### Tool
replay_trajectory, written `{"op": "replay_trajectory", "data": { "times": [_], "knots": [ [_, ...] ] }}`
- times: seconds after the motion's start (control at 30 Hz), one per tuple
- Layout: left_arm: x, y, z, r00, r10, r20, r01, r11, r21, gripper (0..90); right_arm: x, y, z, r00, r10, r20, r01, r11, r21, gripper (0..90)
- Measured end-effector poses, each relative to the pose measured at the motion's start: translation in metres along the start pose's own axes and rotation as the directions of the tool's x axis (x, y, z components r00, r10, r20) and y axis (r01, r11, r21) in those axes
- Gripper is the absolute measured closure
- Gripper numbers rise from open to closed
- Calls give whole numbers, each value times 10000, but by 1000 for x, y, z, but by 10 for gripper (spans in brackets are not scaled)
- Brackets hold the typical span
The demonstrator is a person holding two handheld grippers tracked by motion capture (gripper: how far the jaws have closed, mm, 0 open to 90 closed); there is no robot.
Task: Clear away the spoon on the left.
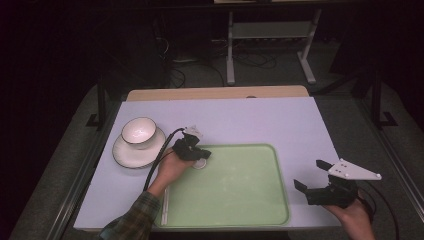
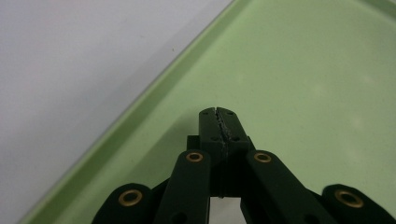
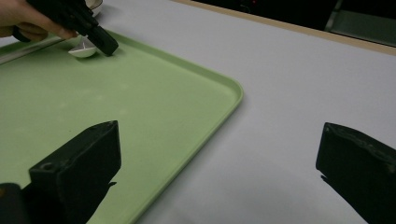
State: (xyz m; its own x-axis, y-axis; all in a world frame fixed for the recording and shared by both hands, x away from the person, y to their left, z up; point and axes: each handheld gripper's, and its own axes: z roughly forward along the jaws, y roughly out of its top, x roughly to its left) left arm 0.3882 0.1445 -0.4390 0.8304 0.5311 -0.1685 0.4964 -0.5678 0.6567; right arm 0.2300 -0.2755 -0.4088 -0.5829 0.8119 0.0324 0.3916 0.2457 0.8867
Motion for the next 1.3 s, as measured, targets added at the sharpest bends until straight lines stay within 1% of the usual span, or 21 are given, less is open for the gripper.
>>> {"op": "replay_trajectory", "data": {
  "times": [0.27, 0.33, 0.4, 0.47, 0.67, 0.83, 0.97, 1.17, 1.3],
  "knots": [
    [-12, -10, -10, 9999, 103, 106, -104, 9999, 94, 900, 1, 1, -1, 10000, -56, 11, 56, 10000, -25, 0],
    [-15, -14, -14, 9998, 74, 186, -75, 10000, 59, 900, 1, 1, -1, 10000, -55, 19, 55, 10000, -32, 0],
    [-18, -18, -18, 9996, 132, 234, -135, 9998, 134, 900, 1, 1, -1, 10000, -40, 24, 40, 10000, -45, 0],
    [-20, -22, -21, 9994, 83, 330, -87, 9999, 103, 900, 1, 1, -2, 10000, -46, 29, 46, 10000, -57, 0],
    [-25, -34, -32, 9996, 93, 285, -98, 9998, 173, 900, 2, 1, -1, 10000, -68, 1, 68, 10000, -43, 0],
    [-28, -42, -39, 9995, 38, 323, -45, 9998, 197, 900, 2, 0, -1, 10000, -80, -29, 80, 10000, -33, 0],
    [-30, -47, -43, 9996, 34, 274, -40, 9997, 228, 900, 3, 0, -1, 10000, -91, -23, 91, 10000, -14, 0],
    [-28, -55, -50, 9997, -71, 219, 67, 9997, 214, 900, 2, 0, -1, 10000, -82, 3, 82, 10000, -15, 0],
    [-26, -57, -52, 9998, -117, 129, 114, 9997, 226, 900, 2, 0, -1, 10000, -85, 1, 85, 10000, -15, 0]
  ]
}}
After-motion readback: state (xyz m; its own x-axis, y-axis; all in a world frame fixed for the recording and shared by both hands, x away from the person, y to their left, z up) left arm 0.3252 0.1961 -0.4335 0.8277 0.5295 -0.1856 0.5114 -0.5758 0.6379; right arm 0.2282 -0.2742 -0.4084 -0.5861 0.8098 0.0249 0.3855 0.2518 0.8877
